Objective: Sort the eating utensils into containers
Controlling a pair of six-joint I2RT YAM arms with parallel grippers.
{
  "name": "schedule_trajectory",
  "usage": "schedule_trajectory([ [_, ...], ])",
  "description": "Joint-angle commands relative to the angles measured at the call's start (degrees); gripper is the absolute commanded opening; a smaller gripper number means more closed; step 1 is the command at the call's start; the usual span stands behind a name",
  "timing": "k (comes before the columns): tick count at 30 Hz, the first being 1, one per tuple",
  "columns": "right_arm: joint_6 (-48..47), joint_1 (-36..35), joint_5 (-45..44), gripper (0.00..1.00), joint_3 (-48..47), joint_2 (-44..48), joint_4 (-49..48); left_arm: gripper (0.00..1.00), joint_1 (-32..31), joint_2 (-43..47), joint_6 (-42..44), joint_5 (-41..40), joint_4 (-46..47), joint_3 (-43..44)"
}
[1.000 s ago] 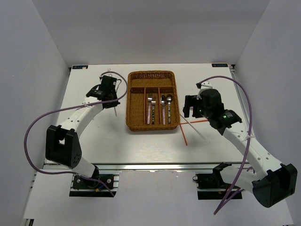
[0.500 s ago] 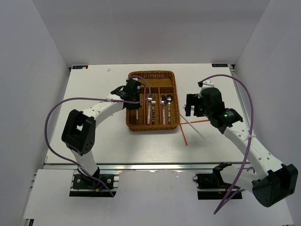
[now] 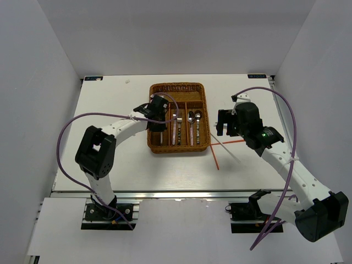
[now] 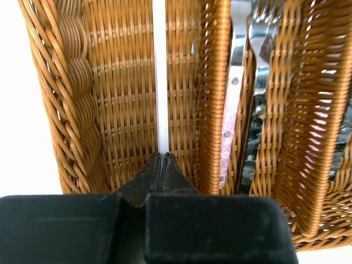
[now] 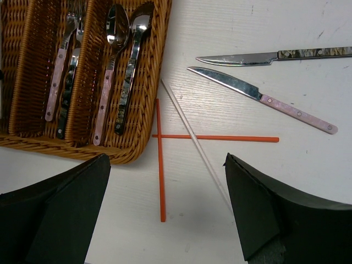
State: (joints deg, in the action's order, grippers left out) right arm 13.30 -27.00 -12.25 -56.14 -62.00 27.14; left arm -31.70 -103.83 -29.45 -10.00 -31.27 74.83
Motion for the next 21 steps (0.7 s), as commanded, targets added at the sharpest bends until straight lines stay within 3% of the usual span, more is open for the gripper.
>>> schedule_trajectory([
  [1,0.50,0.29,0.21,0.89,-0.90,0.12,-0.42,0.00,-0.38,1.26,-0.52,-0.55,-0.20,-0.73],
  [4,0.50,0.20,-0.05,0.89,-0.81,0.30,-0.50,0.09,-0.46,1.44,-0.52,-0.90,-0.46,-0.82],
  [5,0.50,0.20,-0.05,0.89,-0.81,0.30,-0.50,0.21,-0.46,1.61,-0.61,-1.16,-0.81,-0.65],
  [11,0.67,0.20,-0.23,0.89,-0.64,-0.40,-0.59,0.50,-0.73,4.42,-0.61,-2.13,-1.87,0.32],
  [19,0.24,0.29,-0.32,0.89,0.68,-3.74,-1.73,0.62,-0.82,12.50,-0.35,-4.41,-4.15,0.93],
  [20,-0.20,0.37,-0.23,0.89,0.77,-5.05,-1.56,0.69,-0.82,15.56,-0.17,-6.33,-4.50,0.67],
  [21,-0.47,0.37,0.21,0.89,0.86,-5.67,-1.21,0.96,-0.82,17.24,0.09,-7.48,-4.85,0.50],
])
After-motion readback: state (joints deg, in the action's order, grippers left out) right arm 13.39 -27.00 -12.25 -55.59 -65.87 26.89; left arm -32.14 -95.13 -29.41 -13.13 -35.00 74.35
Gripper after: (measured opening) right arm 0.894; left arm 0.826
